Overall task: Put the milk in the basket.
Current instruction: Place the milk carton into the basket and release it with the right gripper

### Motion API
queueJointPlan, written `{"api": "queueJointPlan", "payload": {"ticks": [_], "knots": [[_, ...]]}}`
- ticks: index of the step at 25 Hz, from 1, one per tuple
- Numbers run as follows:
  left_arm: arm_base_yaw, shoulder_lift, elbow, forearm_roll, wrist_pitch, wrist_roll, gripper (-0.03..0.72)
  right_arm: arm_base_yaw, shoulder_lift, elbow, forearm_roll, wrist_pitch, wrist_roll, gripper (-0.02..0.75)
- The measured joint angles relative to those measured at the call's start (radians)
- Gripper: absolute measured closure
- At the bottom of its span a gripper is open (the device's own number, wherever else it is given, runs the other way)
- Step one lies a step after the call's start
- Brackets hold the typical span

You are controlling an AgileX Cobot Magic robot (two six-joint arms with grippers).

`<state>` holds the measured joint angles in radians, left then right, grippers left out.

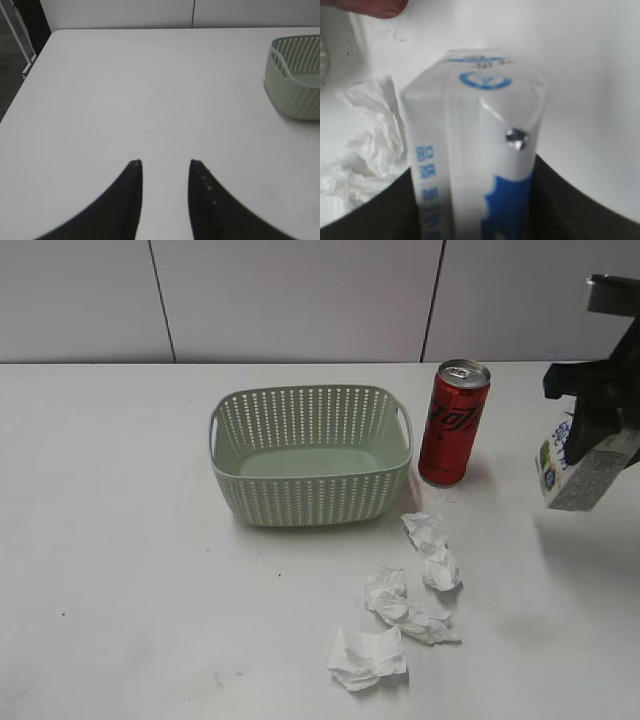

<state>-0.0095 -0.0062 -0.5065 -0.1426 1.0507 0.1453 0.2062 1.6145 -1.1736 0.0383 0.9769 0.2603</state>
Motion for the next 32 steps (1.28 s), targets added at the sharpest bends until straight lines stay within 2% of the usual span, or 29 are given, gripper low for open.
{"api": "queueJointPlan", "payload": {"ticks": [4, 9, 14, 18, 21, 28, 32], "knots": [[0.0, 0.0, 0.0, 0.0, 0.0, 0.0, 0.453, 0.0, -0.066, -0.024, 0.042, 0.081, -0.156, 0.392], [0.0, 0.0, 0.0, 0.0, 0.0, 0.0, 0.453, 0.009, -0.071, -0.138, 0.14, 0.197, -0.287, 0.392], [0.0, 0.0, 0.0, 0.0, 0.0, 0.0, 0.453, 0.118, -0.048, -0.32, 0.149, 0.209, -0.335, 0.392], [0.0, 0.0, 0.0, 0.0, 0.0, 0.0, 0.453, 0.247, 0.07, -0.503, 0.131, 0.219, -0.344, 0.392], [0.0, 0.0, 0.0, 0.0, 0.0, 0.0, 0.453, 0.303, 0.195, -0.635, 0.128, 0.229, -0.345, 0.392], [0.0, 0.0, 0.0, 0.0, 0.0, 0.0, 0.453, 0.359, 0.46, -0.87, 0.115, 0.243, -0.345, 0.392], [0.0, 0.0, 0.0, 0.0, 0.0, 0.0, 0.453, 0.37, 0.59, -0.936, 0.083, 0.244, -0.345, 0.392]]}}
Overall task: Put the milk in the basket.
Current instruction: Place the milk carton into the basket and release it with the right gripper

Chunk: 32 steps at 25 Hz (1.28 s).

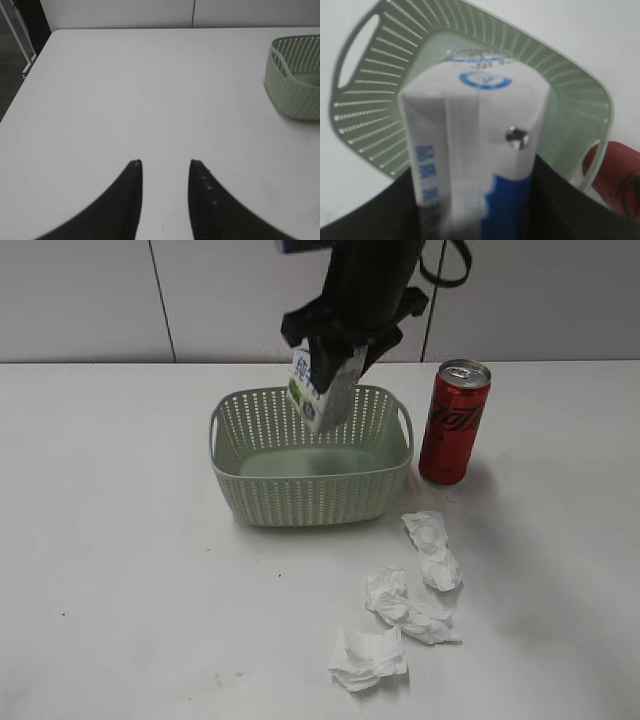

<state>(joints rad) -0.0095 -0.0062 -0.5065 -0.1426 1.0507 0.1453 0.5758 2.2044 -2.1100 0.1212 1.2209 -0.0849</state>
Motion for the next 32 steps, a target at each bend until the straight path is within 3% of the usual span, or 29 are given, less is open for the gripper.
{"api": "queueJointPlan", "payload": {"ticks": [16, 23, 32], "knots": [[0.0, 0.0, 0.0, 0.0, 0.0, 0.0, 0.453, 0.001, 0.187, -0.013, -0.014, 0.0, 0.023, 0.388], [0.0, 0.0, 0.0, 0.0, 0.0, 0.0, 0.453, 0.002, 0.18, -0.017, 0.007, -0.001, 0.061, 0.139], [0.0, 0.0, 0.0, 0.0, 0.0, 0.0, 0.453, 0.001, 0.014, -0.017, -0.024, -0.001, 0.085, 0.12]]}}
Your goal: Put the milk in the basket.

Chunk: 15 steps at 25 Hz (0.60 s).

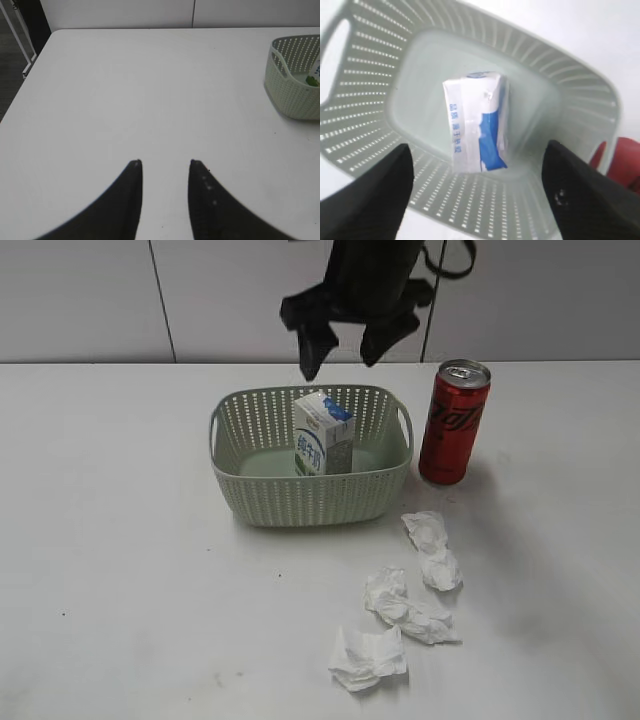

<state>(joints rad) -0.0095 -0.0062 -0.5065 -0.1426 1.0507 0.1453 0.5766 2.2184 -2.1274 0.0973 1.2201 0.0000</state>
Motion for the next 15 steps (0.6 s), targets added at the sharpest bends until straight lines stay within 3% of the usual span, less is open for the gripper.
{"api": "queueJointPlan", "payload": {"ticks": [5, 15], "knots": [[0.0, 0.0, 0.0, 0.0, 0.0, 0.0, 0.453, -0.044, -0.134, 0.0, -0.075, 0.002, 0.04, 0.12], [0.0, 0.0, 0.0, 0.0, 0.0, 0.0, 0.453, -0.342, -0.363, 0.087, -0.097, -0.001, 0.047, 0.133]]}}
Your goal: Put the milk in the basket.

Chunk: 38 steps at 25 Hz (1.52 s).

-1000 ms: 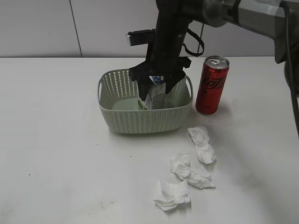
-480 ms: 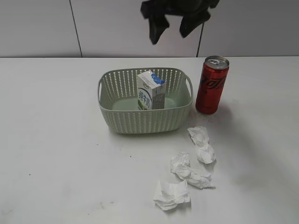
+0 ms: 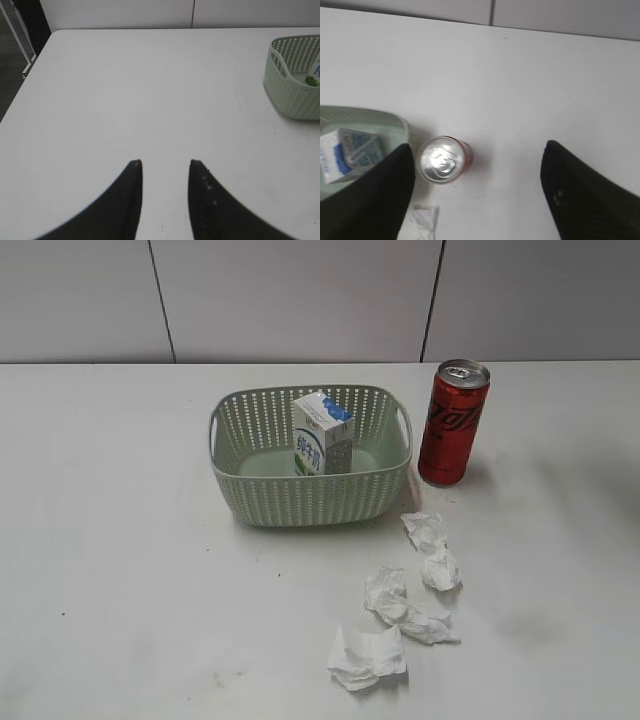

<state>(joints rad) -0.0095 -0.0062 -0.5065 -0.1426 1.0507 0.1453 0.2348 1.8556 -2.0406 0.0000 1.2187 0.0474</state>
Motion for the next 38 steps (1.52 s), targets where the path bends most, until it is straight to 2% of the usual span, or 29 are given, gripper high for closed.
{"api": "queueJointPlan", "payload": {"ticks": [5, 8, 17, 22, 31, 38], "knots": [[0.0, 0.0, 0.0, 0.0, 0.0, 0.0, 0.453, -0.158, -0.098, 0.196, 0.0, -0.002, -0.001, 0.142], [0.0, 0.0, 0.0, 0.0, 0.0, 0.0, 0.453, -0.209, -0.176, 0.324, -0.015, -0.002, -0.026, 0.142], [0.0, 0.0, 0.0, 0.0, 0.0, 0.0, 0.453, -0.214, -0.594, 0.795, -0.01, -0.004, -0.069, 0.142], [0.0, 0.0, 0.0, 0.0, 0.0, 0.0, 0.453, -0.214, -0.843, 1.037, -0.01, -0.054, -0.083, 0.143], [0.0, 0.0, 0.0, 0.0, 0.0, 0.0, 0.453, -0.214, -1.172, 1.33, -0.01, -0.143, -0.086, 0.143], [0.0, 0.0, 0.0, 0.0, 0.0, 0.0, 0.453, -0.214, -1.395, 1.469, -0.01, -0.179, -0.092, 0.143]]}}
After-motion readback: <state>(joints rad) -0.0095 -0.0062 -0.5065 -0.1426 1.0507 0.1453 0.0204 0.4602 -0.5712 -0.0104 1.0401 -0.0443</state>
